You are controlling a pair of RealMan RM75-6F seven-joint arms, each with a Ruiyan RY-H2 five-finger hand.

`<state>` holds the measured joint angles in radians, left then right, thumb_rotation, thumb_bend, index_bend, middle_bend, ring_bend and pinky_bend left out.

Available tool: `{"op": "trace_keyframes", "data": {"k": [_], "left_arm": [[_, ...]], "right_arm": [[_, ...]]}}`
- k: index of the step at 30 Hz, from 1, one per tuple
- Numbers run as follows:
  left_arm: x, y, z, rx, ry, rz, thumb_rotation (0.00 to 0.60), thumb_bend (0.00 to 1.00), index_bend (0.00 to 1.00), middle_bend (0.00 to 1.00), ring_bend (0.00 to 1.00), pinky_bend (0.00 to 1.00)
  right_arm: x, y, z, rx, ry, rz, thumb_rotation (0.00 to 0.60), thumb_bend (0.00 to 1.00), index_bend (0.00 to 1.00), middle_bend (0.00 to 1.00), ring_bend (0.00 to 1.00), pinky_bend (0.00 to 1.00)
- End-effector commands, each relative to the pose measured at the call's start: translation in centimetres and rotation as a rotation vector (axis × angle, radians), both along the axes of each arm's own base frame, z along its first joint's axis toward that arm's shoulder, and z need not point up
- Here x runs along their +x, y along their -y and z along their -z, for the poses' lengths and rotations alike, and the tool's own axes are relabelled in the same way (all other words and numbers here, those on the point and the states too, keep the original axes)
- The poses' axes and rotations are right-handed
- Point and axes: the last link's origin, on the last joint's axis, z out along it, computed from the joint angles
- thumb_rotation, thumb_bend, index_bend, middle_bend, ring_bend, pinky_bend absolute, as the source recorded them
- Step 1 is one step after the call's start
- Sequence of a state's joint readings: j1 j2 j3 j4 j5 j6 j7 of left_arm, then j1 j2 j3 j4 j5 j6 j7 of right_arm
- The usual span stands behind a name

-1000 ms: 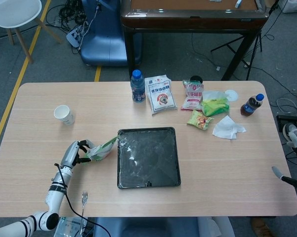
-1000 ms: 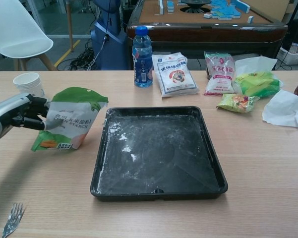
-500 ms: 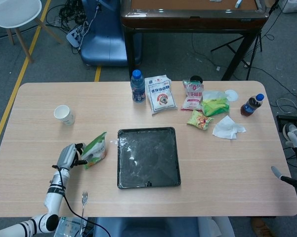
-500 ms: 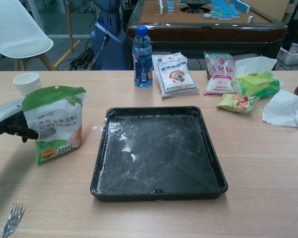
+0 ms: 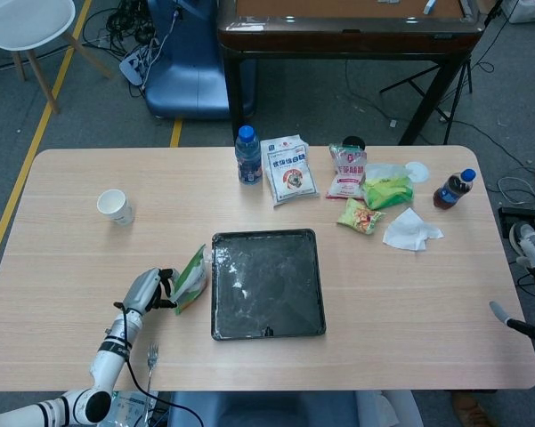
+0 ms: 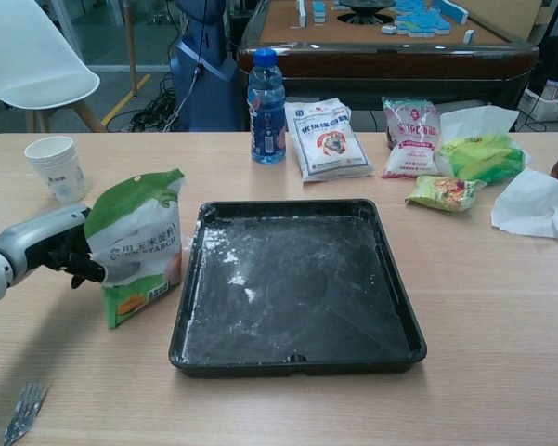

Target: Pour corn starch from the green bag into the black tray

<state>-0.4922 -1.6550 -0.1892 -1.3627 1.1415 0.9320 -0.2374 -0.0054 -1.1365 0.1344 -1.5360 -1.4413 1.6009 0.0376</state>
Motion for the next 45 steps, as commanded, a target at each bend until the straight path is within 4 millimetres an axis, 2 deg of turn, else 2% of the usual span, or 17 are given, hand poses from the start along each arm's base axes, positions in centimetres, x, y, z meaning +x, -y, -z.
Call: {"op": "trace_keyframes", "data": {"k": [1, 5, 7, 9, 13, 16, 23, 31, 38, 45], "left_arm": [[0.6, -0.1, 0.2, -0.023, 0.017, 0.014, 0.600, 0.27, 0.54, 0.59, 0.59, 0.71], [1.0, 0.1, 0.1, -0.042, 0.017, 0.043, 0.600, 0.27, 0.45, 0.54, 0.52, 0.68], [1.0, 0.3, -0.1, -0.047, 0.012, 0.059, 0.600, 0.27, 0.35, 0.44, 0.42, 0.60], [1.0, 0.4, -0.4, -0.048, 0.009, 0.073, 0.600, 0.27, 0.20, 0.30, 0.29, 0.47], [1.1, 0.7, -1.2, -0.028, -0.010, 0.112, 0.600, 0.27, 0.06, 0.16, 0.15, 0.33], [1.0, 1.0, -1.6, -0.014, -0.040, 0.145, 0.600, 0.27, 0.04, 0.11, 0.12, 0.29], [0.2, 2.2, -3.2, 0.022, -0.135, 0.224, 0.600, 0.27, 0.03, 0.10, 0.11, 0.26], [-1.1, 3.8, -6.0, 0.072, -0.233, 0.257, 0.600, 0.27, 0.02, 0.09, 0.10, 0.21], [-2.4, 4.8, -9.1, 0.144, -0.307, 0.229, 0.600, 0.27, 0.02, 0.09, 0.10, 0.21], [-4.9, 6.5, -14.0, 0.239, -0.428, 0.094, 0.600, 0.27, 0.02, 0.09, 0.09, 0.20]], "right_arm": [[-0.1, -0.1, 0.0, -0.002, 0.001, 0.001, 0.600, 0.05, 0.11, 0.29, 0.03, 0.07], [-0.2, -0.1, -0.1, -0.006, 0.001, 0.003, 0.600, 0.05, 0.11, 0.30, 0.03, 0.07], [-0.2, -0.1, -0.1, -0.007, 0.001, 0.003, 0.600, 0.05, 0.11, 0.30, 0.03, 0.07], [-0.3, -0.1, -0.1, -0.007, 0.001, 0.003, 0.600, 0.05, 0.11, 0.30, 0.03, 0.07], [-0.3, 0.0, -0.1, -0.007, 0.002, 0.000, 0.600, 0.05, 0.11, 0.30, 0.03, 0.07], [-0.2, 0.0, 0.0, -0.008, 0.002, -0.004, 0.600, 0.05, 0.11, 0.30, 0.03, 0.07], [-0.1, 0.0, 0.0, -0.008, 0.002, -0.012, 0.600, 0.05, 0.11, 0.30, 0.03, 0.07], [0.2, 0.3, 0.2, 0.000, 0.002, -0.021, 0.600, 0.05, 0.11, 0.30, 0.03, 0.07], [0.5, 0.7, 0.5, 0.014, -0.004, -0.023, 0.600, 0.05, 0.11, 0.30, 0.03, 0.07], [1.0, 1.2, 1.1, 0.079, -0.028, -0.028, 0.600, 0.05, 0.12, 0.30, 0.05, 0.10]]}}
